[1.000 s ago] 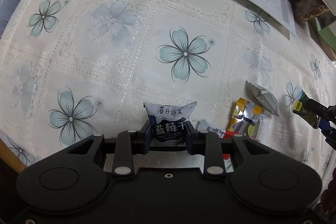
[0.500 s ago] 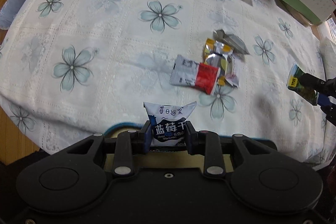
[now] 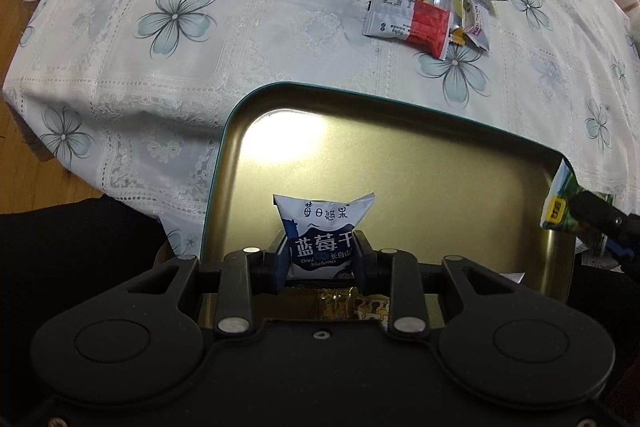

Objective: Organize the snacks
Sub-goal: 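Carry the blueberry bag and green pea bag over the gold tray with both tools, then open the left tool to drop the blueberry bag while the right tool releases the pea bag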

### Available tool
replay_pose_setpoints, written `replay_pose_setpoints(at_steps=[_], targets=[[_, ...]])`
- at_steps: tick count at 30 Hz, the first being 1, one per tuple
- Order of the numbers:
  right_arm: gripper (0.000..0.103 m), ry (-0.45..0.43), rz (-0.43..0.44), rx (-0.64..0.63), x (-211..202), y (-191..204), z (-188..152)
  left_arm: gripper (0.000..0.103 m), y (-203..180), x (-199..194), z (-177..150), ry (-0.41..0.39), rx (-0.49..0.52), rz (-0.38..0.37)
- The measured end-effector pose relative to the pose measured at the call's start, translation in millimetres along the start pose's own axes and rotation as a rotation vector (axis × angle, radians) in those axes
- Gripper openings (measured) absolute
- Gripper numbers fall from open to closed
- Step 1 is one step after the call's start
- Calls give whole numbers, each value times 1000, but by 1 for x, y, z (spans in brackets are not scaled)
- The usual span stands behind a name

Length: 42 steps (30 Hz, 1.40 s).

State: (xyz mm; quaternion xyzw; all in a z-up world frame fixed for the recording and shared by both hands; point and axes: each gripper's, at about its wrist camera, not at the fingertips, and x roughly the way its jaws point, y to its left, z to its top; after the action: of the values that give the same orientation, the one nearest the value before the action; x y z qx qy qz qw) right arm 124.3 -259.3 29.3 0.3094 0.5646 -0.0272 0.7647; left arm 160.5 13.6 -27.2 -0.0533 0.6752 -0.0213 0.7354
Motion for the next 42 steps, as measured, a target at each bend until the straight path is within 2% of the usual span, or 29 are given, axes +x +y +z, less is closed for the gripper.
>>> replay_pose_setpoints(at_steps=[5,9,18,32,36,38,42], targets=[[30,-6,-10,-33,0,-5,-18,40,4,3,-11,-20,-25,26],[30,-26,-1,-53,0,-2,-18,40,4,1,-18,-32,-37,36],[30,0,24,-67,8,2,-19,40,1,-11,-20,-77,-32,72],[31,-3,23,-90,6,4,-19,40,-15,-8,-24,-45,-13,99],[33,-9,26,-99,5,6,-19,40,-18,-9,-24,-39,-2,97],[38,-12,31,-101,4,7,-19,40,-19,-10,-24,-38,1,94],[38,-17,29,-106,4,7,-18,40,-19,-12,-24,-36,3,87]])
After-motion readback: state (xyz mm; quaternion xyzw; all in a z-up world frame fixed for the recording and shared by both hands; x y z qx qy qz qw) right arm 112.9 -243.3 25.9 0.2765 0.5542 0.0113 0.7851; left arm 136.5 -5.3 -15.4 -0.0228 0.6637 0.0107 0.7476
